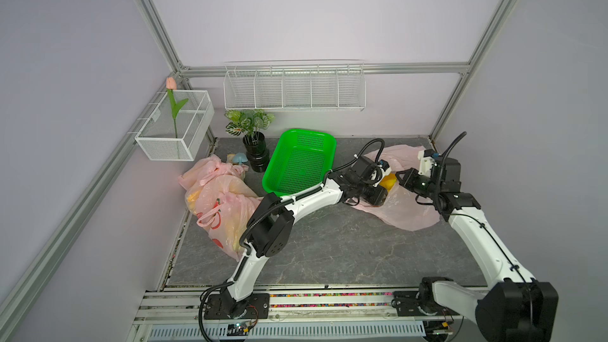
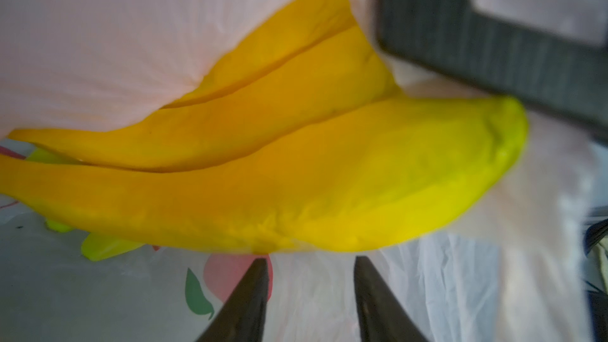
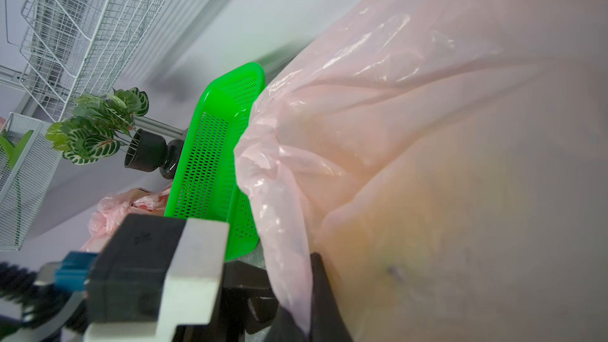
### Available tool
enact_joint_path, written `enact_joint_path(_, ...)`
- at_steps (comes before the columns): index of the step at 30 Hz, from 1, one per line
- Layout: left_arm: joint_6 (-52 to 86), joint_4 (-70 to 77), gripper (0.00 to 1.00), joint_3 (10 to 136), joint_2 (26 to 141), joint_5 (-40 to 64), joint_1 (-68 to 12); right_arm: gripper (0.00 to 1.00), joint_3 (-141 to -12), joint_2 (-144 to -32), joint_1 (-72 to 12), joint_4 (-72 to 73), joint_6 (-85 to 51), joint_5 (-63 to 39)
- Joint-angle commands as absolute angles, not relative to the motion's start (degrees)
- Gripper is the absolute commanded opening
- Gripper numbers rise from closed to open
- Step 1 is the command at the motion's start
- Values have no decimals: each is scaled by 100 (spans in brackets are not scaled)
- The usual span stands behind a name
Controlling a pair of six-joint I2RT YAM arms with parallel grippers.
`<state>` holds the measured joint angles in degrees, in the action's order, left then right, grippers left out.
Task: Place the banana into a plastic bag & tie a knot
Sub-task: Place the banana into the plastic bag.
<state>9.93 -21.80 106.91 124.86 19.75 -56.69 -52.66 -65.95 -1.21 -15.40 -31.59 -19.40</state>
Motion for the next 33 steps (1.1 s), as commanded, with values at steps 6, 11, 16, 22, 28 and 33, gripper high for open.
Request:
enact_joint_path(6,952,-2830,26,11542,13156,1795,-5709,7,-5494,-5978,-97,-1918,-2984,-2120)
enact_joint_path(11,1011,-2697,28,11456,13053,1985,-5713,7,-5074,-6225,-97,-1511,-3213,-2293)
enact_joint_path(16,1034,-2063,32,10571,12318,1929,-5730,7,-4418,-6636,29,-1156,-3342,-1855)
enact_joint_path(22,752,-1650,43,9275,11182,1250,-5692,7,-4084,-6690,458,-870,-3462,-1955)
enact_joint_path(28,334,-1782,65,9088,11038,-22,-5559,7,-4148,-6483,511,-1002,-3384,-1951)
enact_joint_path(33,211,-2146,72,9699,11536,-184,-5423,7,-4148,-6537,514,-993,-3366,-2011)
